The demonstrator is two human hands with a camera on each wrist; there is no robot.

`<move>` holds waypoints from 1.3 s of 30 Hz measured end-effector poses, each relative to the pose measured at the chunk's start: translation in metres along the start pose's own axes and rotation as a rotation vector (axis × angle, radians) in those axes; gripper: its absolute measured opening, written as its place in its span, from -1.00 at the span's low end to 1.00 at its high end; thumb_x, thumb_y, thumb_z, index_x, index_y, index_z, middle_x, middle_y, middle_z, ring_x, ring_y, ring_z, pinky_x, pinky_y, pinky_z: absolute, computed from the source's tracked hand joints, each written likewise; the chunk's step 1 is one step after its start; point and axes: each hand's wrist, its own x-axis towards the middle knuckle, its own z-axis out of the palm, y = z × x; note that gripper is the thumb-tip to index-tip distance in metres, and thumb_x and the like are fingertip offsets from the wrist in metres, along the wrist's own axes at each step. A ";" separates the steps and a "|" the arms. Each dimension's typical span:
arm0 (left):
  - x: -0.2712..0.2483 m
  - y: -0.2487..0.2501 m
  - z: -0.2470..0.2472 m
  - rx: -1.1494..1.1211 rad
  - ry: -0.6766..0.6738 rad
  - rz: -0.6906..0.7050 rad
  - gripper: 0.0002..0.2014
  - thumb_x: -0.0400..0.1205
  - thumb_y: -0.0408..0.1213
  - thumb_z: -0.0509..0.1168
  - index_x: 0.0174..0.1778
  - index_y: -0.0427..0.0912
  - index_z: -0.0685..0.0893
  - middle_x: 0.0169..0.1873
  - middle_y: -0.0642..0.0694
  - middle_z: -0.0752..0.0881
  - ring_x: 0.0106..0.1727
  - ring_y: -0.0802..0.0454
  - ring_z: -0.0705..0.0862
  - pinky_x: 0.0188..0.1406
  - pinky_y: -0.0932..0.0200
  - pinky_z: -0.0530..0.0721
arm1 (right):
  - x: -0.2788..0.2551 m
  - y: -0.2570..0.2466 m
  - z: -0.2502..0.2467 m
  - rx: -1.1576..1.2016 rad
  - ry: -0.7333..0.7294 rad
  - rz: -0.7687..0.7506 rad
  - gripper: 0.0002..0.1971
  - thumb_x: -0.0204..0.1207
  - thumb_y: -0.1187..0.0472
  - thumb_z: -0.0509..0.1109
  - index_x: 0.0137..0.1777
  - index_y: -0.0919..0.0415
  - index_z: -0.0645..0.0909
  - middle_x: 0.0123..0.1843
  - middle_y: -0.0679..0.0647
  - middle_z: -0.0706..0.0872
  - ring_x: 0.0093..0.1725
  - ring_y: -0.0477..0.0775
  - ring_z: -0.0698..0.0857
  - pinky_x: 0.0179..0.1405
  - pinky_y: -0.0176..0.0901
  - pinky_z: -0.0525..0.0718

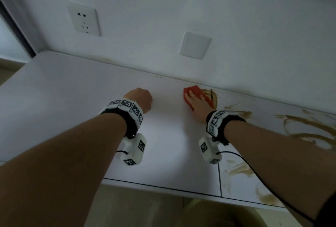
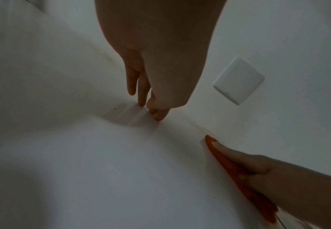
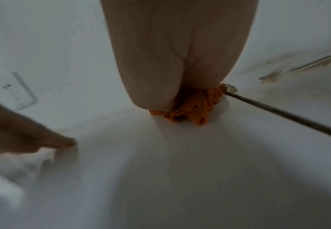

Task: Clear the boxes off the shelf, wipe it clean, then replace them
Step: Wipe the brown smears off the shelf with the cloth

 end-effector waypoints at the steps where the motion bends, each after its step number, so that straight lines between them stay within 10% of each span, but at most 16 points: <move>1: 0.001 0.001 0.000 -0.023 -0.001 -0.014 -0.64 0.60 -0.36 0.16 0.24 -0.12 0.72 0.23 -0.18 0.69 0.21 -0.18 0.69 0.22 0.05 0.67 | -0.007 -0.004 0.003 -0.007 -0.009 -0.025 -0.31 0.65 0.40 -0.01 0.67 0.03 -0.25 0.70 -0.04 -0.26 0.65 0.39 -0.14 0.64 0.19 -0.04; 9: 0.004 0.008 0.004 -0.001 0.024 -0.040 -0.67 0.63 -0.34 0.16 0.25 -0.15 0.71 0.23 -0.20 0.69 0.24 -0.18 0.67 0.23 0.07 0.64 | -0.002 -0.049 0.004 -0.078 -0.031 -0.176 -0.31 0.67 0.30 0.08 0.67 -0.01 -0.22 0.69 -0.08 -0.27 0.65 0.39 -0.17 0.63 0.23 -0.03; 26: 0.011 0.002 0.010 -0.029 -0.027 -0.010 -0.72 0.54 -0.39 0.17 -0.02 -0.19 0.79 -0.03 -0.20 0.78 -0.03 -0.18 0.75 -0.09 0.12 0.68 | 0.002 0.034 -0.002 -0.014 0.069 0.176 -0.35 0.66 0.38 -0.03 0.67 0.01 -0.18 0.71 -0.03 -0.19 0.65 0.38 -0.01 0.62 0.18 0.04; 39: 0.006 0.010 0.016 0.035 0.014 -0.004 -0.71 0.57 -0.38 0.17 0.08 -0.19 0.76 0.06 -0.21 0.75 0.05 -0.18 0.75 -0.09 0.15 0.63 | 0.006 -0.033 0.004 -0.115 0.011 -0.119 -0.34 0.68 0.35 0.00 0.67 -0.02 -0.22 0.70 -0.08 -0.25 0.65 0.40 -0.11 0.62 0.24 0.04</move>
